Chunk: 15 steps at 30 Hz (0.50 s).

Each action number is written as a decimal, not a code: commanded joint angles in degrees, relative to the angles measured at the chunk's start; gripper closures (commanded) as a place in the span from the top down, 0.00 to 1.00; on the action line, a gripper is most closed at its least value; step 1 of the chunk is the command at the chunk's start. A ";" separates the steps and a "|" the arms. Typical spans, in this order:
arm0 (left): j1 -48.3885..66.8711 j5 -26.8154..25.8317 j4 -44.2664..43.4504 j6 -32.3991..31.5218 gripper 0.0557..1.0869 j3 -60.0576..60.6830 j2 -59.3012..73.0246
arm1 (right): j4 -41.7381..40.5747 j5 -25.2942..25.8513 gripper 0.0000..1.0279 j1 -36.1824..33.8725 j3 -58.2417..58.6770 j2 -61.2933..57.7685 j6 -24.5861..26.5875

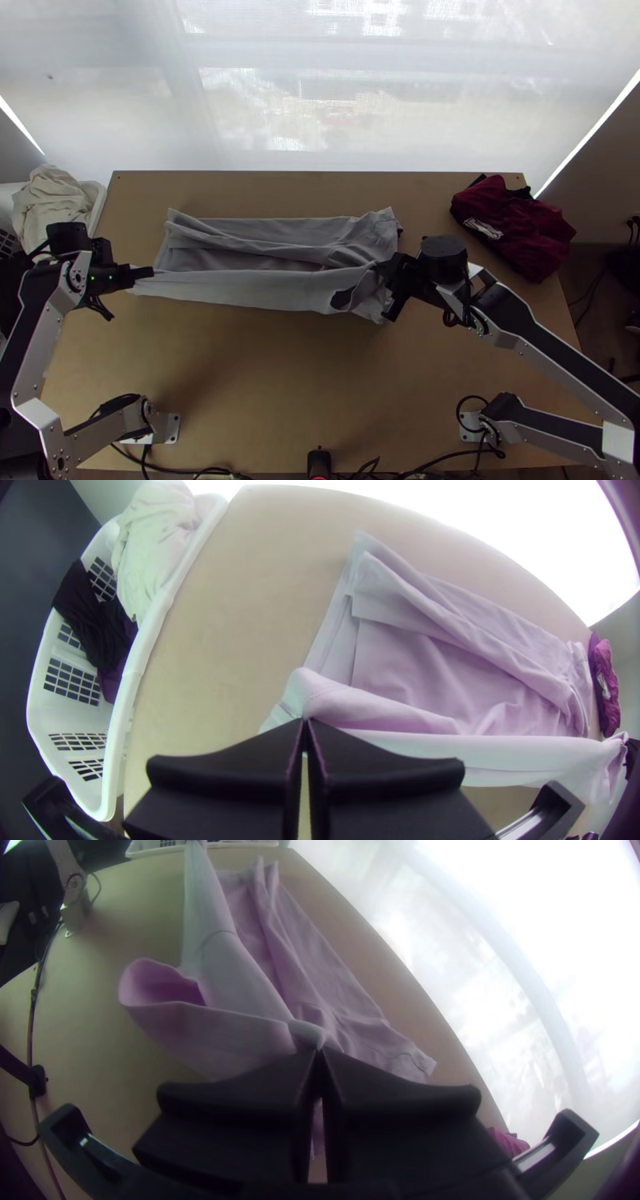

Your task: Fold the t-shirt

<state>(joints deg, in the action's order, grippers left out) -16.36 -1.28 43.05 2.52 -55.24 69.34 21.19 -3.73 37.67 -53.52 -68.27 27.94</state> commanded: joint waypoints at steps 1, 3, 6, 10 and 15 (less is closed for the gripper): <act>2.03 0.14 -2.44 -0.33 0.03 -5.40 4.75 | -0.71 -0.58 0.03 -5.85 -5.11 -4.68 1.50; 2.82 0.14 -3.23 -0.24 0.03 -7.86 7.12 | -0.89 -0.58 0.03 -6.91 -6.78 -6.61 2.20; 3.62 0.14 -3.94 0.20 0.03 -12.08 11.61 | -0.89 -0.67 0.03 -7.88 -8.97 -9.60 2.99; 4.14 0.14 -4.99 0.64 0.03 -17.18 17.49 | -1.33 -0.58 0.03 -8.75 -11.26 -12.94 3.96; 4.93 0.14 -6.05 0.73 0.03 -23.07 24.00 | -2.12 -0.58 0.03 -10.34 -13.63 -17.16 4.58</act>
<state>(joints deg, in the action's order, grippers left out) -12.64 -1.13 38.46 2.87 -70.67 85.10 20.08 -4.38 29.52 -63.64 -80.01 31.59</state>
